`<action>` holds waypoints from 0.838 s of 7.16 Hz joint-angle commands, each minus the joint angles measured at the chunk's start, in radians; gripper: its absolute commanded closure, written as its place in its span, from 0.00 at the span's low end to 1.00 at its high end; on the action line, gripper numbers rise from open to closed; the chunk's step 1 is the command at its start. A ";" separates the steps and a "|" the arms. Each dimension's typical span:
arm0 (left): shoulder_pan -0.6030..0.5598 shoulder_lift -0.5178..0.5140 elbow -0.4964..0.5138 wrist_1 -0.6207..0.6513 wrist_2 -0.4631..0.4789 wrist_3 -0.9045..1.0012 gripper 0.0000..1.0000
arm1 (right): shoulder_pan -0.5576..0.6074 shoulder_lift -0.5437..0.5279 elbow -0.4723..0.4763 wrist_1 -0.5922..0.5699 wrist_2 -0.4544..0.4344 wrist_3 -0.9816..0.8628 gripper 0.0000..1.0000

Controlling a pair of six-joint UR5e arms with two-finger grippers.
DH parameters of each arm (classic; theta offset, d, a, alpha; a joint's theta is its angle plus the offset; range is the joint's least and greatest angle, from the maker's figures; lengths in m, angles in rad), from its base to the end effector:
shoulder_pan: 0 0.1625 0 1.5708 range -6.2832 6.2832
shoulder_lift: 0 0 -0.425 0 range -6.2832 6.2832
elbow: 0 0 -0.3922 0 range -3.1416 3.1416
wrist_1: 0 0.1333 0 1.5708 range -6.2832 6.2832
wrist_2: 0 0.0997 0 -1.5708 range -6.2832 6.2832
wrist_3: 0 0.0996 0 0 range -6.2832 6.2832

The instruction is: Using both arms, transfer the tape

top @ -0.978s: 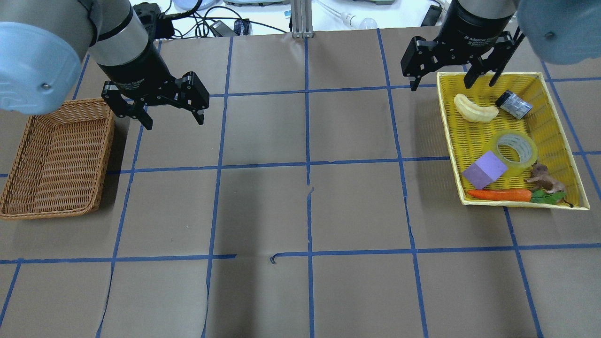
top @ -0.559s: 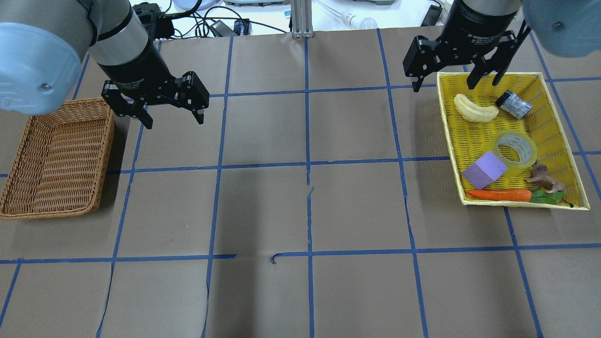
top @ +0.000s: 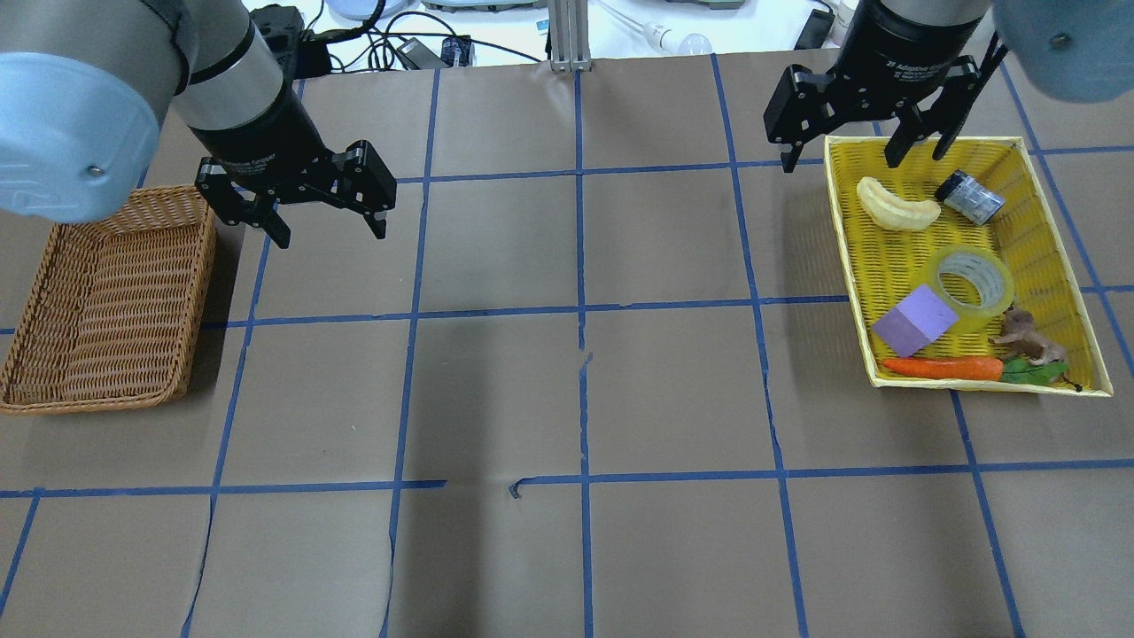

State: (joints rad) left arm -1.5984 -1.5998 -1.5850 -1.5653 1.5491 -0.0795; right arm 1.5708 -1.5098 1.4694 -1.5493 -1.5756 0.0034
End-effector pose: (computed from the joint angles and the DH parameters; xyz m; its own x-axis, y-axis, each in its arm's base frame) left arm -0.1492 -0.4961 0.4671 -0.9984 -0.0526 0.0186 -0.0519 0.9979 0.0393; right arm 0.1328 -0.5194 0.5049 -1.0000 0.0035 0.0047 0.0034 0.9998 -0.0189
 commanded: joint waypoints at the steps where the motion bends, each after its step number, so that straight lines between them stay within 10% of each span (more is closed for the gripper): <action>1: 0.000 0.001 -0.001 -0.001 0.002 0.000 0.00 | -0.008 0.000 -0.004 0.000 0.000 -0.003 0.00; 6: 0.000 0.001 -0.001 -0.001 0.002 0.000 0.00 | -0.006 0.010 0.000 0.005 0.002 -0.006 0.00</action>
State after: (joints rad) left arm -1.5984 -1.5984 -1.5861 -1.5662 1.5509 -0.0798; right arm 1.5645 -1.5052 1.4696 -1.5450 -1.5729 -0.0024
